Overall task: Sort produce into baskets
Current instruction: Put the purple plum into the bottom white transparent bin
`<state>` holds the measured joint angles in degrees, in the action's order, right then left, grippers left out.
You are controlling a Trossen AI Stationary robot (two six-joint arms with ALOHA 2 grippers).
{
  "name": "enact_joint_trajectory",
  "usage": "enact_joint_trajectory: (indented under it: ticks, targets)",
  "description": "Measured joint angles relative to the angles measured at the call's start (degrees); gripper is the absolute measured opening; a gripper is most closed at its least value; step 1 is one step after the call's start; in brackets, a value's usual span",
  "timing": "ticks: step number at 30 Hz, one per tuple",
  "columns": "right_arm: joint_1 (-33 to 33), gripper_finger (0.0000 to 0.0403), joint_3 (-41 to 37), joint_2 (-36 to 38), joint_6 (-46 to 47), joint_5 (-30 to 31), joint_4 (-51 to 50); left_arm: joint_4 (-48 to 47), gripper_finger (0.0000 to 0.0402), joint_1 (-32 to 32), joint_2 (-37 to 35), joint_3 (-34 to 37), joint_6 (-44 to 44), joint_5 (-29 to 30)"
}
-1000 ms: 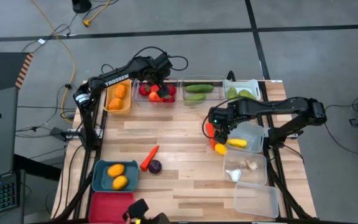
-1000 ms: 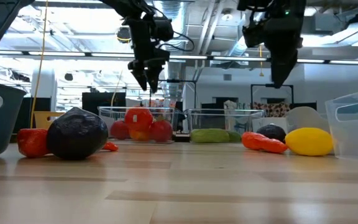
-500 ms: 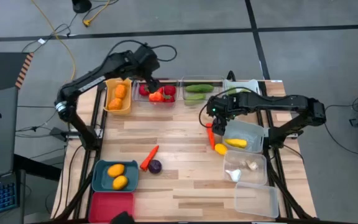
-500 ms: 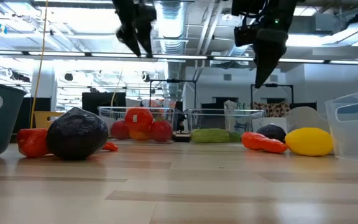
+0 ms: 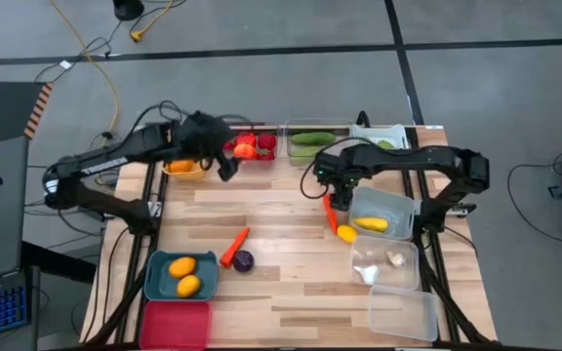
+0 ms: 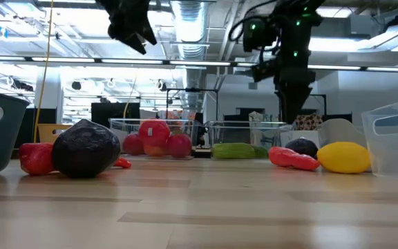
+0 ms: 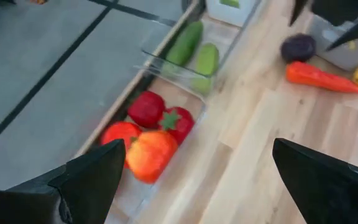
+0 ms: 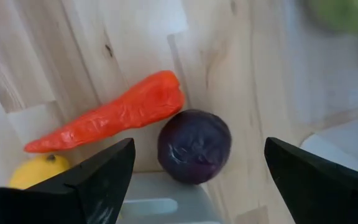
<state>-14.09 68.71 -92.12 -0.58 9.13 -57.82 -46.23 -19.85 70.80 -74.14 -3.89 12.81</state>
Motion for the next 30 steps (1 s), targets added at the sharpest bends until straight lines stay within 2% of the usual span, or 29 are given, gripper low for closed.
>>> enact_joint_trajectory:
  ticks: [5,9,13,18,23,30]
  targets:
    - [0.0,0.0385,0.0,-4.0,-0.1,0.0,-1.2,3.6,0.0396,2.7,-3.3,7.4,-2.9,0.1]
    - [0.0,0.0385,0.0,-6.8,-0.1,0.0,-2.3,5.2,0.0396,3.8,-3.5,10.5,-4.4,0.2]
    - [0.0,0.0384,0.0,-8.8,-0.1,1.1,-3.4,6.5,0.0396,4.4,-2.5,11.5,-5.2,0.3]
    - [0.0,0.0384,0.0,-10.7,0.0,5.8,-3.8,9.5,0.0396,5.2,-2.4,12.2,-5.2,0.4]
    - [-0.3,0.0382,0.0,-11.4,-0.1,6.0,-3.9,10.7,0.0396,5.6,-2.2,12.5,-5.2,0.2]
    - [-0.9,0.0341,0.0,-11.3,0.1,6.0,-3.9,10.9,0.0396,6.4,-2.2,12.5,-5.4,-0.1]
